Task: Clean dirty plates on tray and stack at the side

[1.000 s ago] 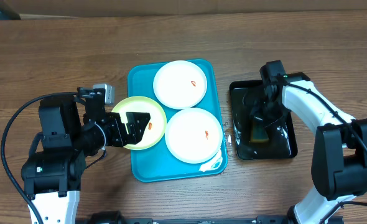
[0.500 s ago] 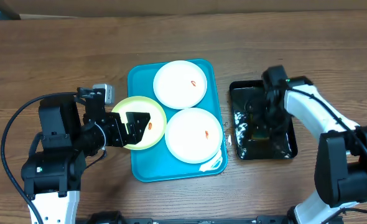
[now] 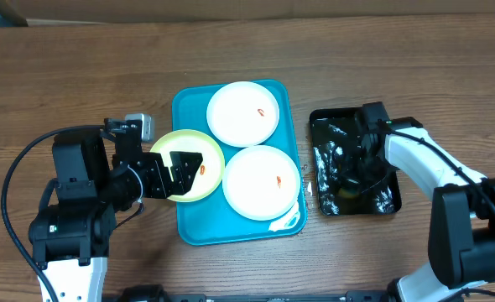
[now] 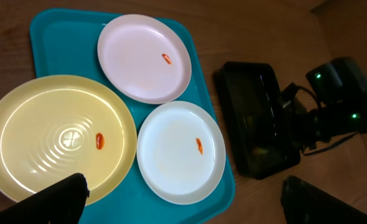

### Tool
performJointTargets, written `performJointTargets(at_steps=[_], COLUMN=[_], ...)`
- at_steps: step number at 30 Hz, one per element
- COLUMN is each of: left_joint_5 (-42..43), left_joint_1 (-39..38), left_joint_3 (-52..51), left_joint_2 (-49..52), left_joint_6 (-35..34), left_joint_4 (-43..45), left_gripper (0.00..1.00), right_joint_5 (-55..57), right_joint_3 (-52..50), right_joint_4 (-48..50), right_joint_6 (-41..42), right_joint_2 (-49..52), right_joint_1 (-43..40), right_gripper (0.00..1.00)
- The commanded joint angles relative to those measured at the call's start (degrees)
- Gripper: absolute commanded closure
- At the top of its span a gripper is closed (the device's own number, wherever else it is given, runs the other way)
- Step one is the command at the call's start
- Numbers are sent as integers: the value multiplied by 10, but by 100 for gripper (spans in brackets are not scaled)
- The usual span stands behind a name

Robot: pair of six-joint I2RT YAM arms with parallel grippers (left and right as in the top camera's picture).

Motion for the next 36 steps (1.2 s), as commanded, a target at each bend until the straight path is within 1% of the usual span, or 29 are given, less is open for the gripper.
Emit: performJointTargets(at_steps=[1, 3, 4, 5, 7, 12, 14, 15, 16, 18, 20, 22, 23, 25, 28, 31, 33, 34, 36], left_joint_5=[2, 2, 2, 1, 1, 31, 28, 23, 6, -41, -88, -127, -155, -179, -179, -174, -163, -160, -160], left_joint_1=[-4, -4, -4, -4, -4, -4, -4, -5, -8, -19, -35, -52, -62, -67, -68, -68, -68, -69, -76], left_joint_3=[12, 12, 12, 12, 12, 12, 12, 12, 12, 12, 12, 12, 12, 12, 12, 12, 11, 9, -2], left_joint_2=[0, 0, 0, 0, 0, 0, 2, 3, 6, 12, 21, 33, 42, 54, 68, 80, 92, 97, 110], left_joint_6=[-4, -4, -3, -3, 3, -4, 5, 10, 10, 9, 8, 1, -12, -31, -34, -34, -34, -34, -35], left_joint_4=[-19, -32, -39, -45, -54, -50, -50, -53, -60, -75, -89, -103, -112, -118, -114, -109, -114, -117, -116], left_gripper=[0, 0, 0, 0, 0, 0, 1, 7, 10, 13, 13, 15, 17, 17, 20, 22, 33, 36, 37], right_joint_5=[-3, -3, -3, -3, -3, -3, -3, -3, -3, -3, -3, -3, -3, -3, -3, -4, -3, -3, -12], right_joint_3=[33, 33, 32, 30, 19, -28, -46, -53, -61, -66, -64, -59, -51, -35, -14, 4, 12, 16, 22], right_joint_4=[-1, 5, 9, 16, 38, 89, 97, 101, 106, 109, 109, 105, 94, 75, 53, 31, 19, 12, 5], right_joint_6=[0, 0, 0, 0, 0, 1, 5, 5, 5, 5, 5, 4, 2, 0, -11, -26, -31, -31, -39], right_joint_2=[-55, -58, -58, -55, -52, -24, -15, -12, -9, -7, -8, -8, -9, -12, -25, -50, -67, -76, -93], right_joint_1=[1, 1, 1, 2, 2, 2, 2, 2, 2, 2, 2, 2, 2, 2, 2, 2, 2, 2, 2], right_gripper=[59, 44, 38, 36, 37, 55, 59, 63, 70, 84, 96, 96, 96, 96, 96, 96, 96, 96, 96])
